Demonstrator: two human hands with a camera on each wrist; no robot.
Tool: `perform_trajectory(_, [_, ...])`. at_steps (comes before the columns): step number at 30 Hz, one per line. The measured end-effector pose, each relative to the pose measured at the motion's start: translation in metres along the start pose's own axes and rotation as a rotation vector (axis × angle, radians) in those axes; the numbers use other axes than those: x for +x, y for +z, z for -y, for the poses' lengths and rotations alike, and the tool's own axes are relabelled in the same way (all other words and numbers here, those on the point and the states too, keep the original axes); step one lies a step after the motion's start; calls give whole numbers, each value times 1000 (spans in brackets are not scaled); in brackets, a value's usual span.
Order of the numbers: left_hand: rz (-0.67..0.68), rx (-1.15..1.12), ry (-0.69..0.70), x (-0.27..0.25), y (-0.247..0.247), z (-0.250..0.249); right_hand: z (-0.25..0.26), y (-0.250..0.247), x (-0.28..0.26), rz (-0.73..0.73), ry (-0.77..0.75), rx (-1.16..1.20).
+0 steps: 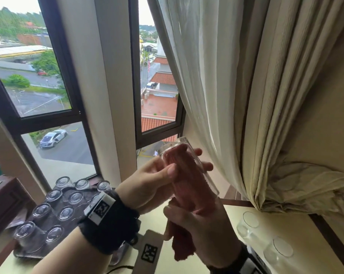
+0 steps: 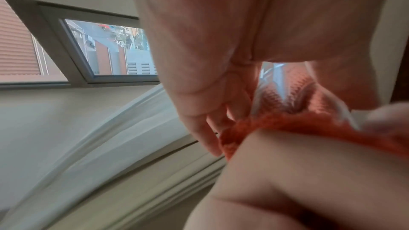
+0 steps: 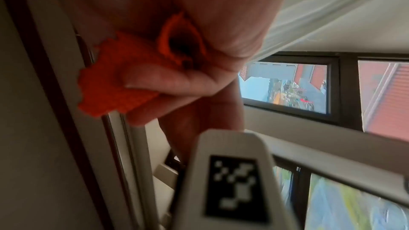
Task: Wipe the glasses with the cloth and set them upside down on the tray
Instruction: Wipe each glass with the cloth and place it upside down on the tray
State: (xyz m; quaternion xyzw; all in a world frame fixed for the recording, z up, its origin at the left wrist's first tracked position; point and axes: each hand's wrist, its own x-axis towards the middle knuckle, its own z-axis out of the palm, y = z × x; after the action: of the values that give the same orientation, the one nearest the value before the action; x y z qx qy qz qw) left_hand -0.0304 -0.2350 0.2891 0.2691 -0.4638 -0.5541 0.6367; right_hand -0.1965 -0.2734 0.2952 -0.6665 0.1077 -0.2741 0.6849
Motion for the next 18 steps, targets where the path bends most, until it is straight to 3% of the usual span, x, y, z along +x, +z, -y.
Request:
perform_trajectory(3, [-258, 139, -66, -4, -7, -7, -14, -1, 11, -68, -121, -251])
perform_trajectory(6, [-502, 253, -120, -10, -8, -17, -35, -9, 21, -117, -386, -1059])
perform_trajectory(8, [-588, 340, -142, -12, -4, -18, -46, -7, 30, -132, -383, -1239])
perform_trajectory(10, [-625, 432, -122, -18, -8, -17, -54, -1, 36, -186, -391, -1177])
perform_trajectory(12, [-540, 430, -79, -27, -18, -19, -48, 14, 37, -171, -294, -887])
perform_trajectory(15, [-319, 136, 6, -48, -37, -24, -15, 43, 31, 67, 74, -101])
perform_trajectory(17, [-254, -13, 69, -59, -44, -24, -3, 58, 29, 213, 108, 65])
perform_trajectory(18, [-290, -10, 87, -63, -47, -26, -7, 63, 32, 214, 102, 55])
